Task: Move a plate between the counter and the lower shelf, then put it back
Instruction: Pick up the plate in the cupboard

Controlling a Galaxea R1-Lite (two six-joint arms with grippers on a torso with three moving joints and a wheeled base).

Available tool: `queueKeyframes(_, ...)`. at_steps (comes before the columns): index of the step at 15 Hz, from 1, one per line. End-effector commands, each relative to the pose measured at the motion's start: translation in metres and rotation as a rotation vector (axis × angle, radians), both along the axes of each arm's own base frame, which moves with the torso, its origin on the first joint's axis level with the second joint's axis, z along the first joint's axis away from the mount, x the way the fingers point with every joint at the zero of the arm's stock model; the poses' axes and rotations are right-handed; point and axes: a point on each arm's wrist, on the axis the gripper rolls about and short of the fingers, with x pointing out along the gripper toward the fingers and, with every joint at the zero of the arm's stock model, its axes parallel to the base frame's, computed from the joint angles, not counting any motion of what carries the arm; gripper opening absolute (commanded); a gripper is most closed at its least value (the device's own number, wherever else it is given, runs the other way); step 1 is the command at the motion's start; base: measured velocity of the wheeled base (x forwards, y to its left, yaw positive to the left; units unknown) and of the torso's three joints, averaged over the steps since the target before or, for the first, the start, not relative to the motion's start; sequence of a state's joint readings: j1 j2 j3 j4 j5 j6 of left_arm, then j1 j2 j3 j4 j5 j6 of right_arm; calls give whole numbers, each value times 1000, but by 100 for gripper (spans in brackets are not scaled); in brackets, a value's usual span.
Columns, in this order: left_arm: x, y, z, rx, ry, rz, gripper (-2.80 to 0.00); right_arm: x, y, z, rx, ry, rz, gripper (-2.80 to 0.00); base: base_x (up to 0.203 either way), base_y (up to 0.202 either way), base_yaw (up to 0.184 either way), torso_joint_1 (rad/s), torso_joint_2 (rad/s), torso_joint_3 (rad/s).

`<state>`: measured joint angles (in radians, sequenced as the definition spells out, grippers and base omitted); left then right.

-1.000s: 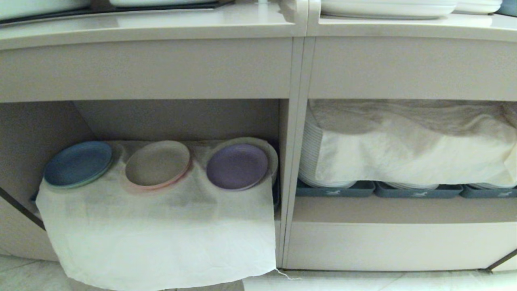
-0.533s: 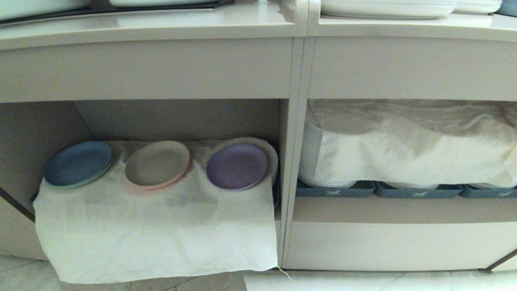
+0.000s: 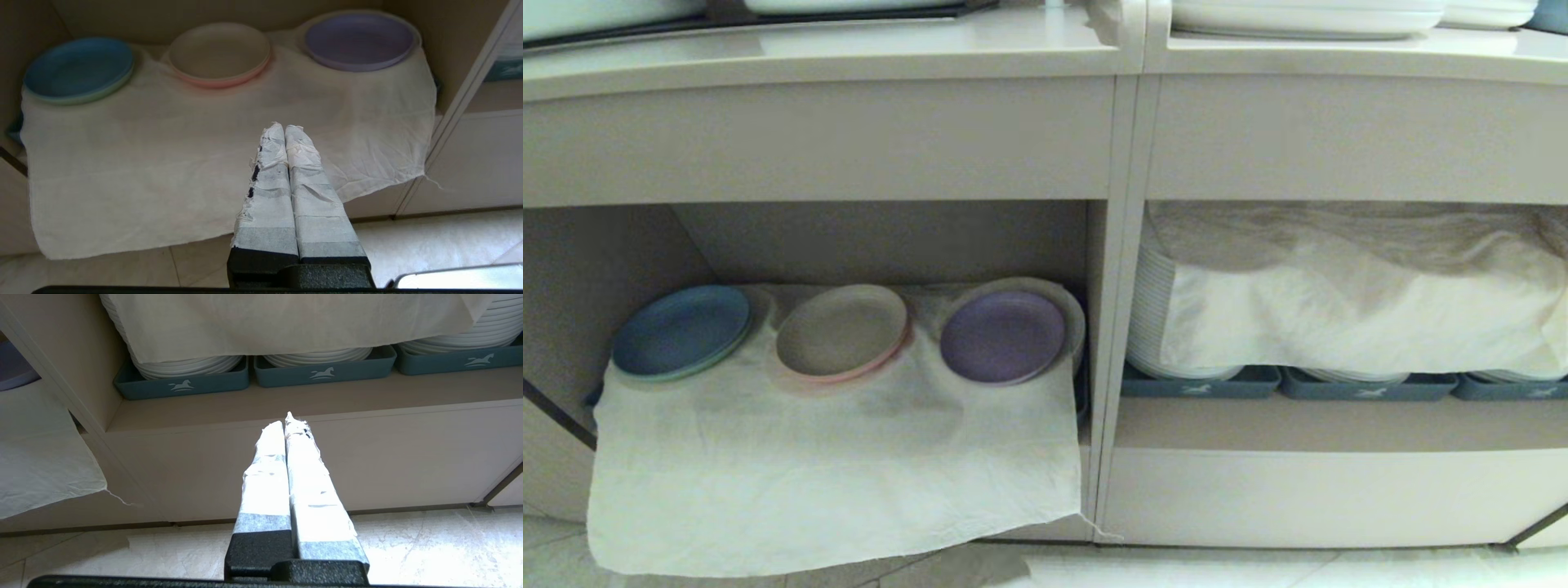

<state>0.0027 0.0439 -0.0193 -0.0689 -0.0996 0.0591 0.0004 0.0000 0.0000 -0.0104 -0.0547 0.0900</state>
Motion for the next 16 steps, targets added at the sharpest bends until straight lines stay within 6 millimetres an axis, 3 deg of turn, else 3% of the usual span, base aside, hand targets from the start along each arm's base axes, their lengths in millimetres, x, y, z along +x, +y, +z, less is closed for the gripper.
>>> queueKeyframes(1,-4,0,0,2,-48,2,-280,0,0,0,0,0,0,-280,0,0,0,0,0,0)
queueKeyframes(16,-3,1,2,112,-103,66,-280,0,0,0,0,0,-1,-280,0,0,0,0,0,0)
